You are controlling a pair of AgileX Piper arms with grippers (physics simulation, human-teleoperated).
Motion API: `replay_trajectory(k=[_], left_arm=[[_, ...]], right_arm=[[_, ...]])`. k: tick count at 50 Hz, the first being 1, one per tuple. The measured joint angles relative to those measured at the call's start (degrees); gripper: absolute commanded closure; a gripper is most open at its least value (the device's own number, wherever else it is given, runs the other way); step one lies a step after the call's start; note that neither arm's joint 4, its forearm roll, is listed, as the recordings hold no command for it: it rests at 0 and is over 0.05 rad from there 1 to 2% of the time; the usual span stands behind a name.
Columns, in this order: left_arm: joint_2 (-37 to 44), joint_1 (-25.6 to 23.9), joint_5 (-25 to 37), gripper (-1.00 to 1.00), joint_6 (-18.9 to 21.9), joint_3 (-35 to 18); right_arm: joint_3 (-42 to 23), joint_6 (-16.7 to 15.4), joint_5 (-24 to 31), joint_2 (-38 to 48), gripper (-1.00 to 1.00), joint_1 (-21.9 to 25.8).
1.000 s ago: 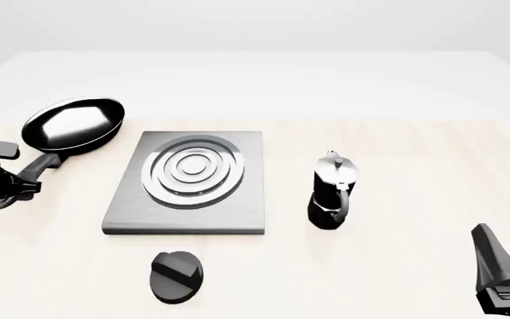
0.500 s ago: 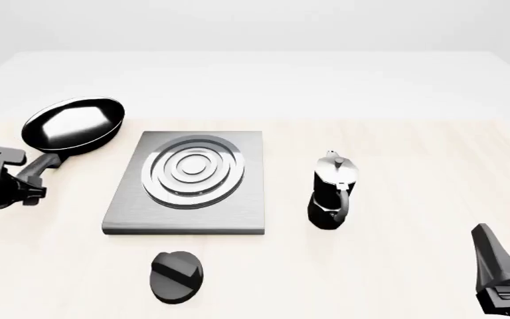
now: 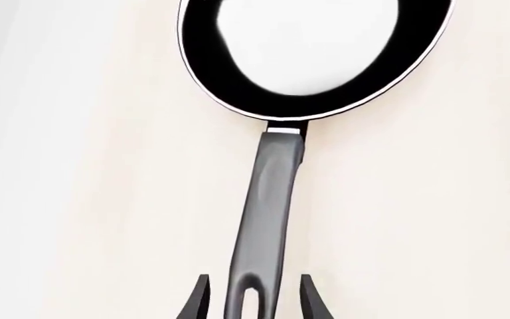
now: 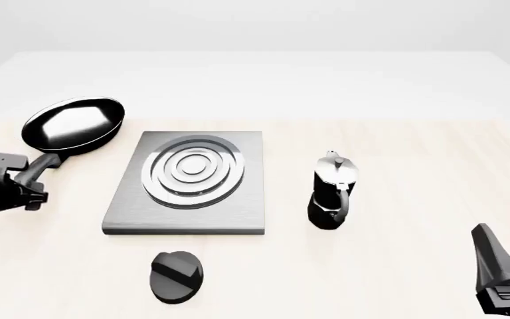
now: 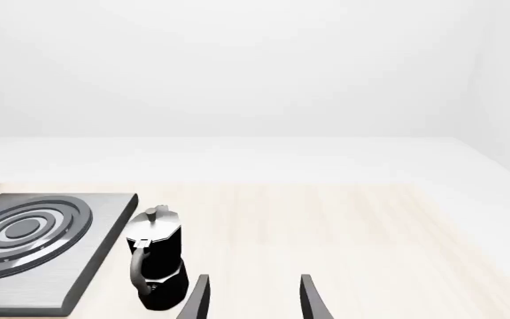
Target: Turn on the stove and put the frying pan on it.
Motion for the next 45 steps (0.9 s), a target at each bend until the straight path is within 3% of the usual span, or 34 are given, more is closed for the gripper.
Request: replay_trajectory(k=[16,17,45], left_arm=[[2.38,-0.61,-0.52,-1.0,0.14,-0.73],[2.42,-0.73,-0.59,1.0,0.14,-0.66],[-0.64,-3.46,-0.75,1.0,0.21,0.9]], right_arm=[[0.0,0.0,0.0,0.0,-1.0,0.0],[0.0,0.0,0.0,0.0,-1.0,0.0],[0.0,0.0,0.0,0.0,-1.0,0.0]])
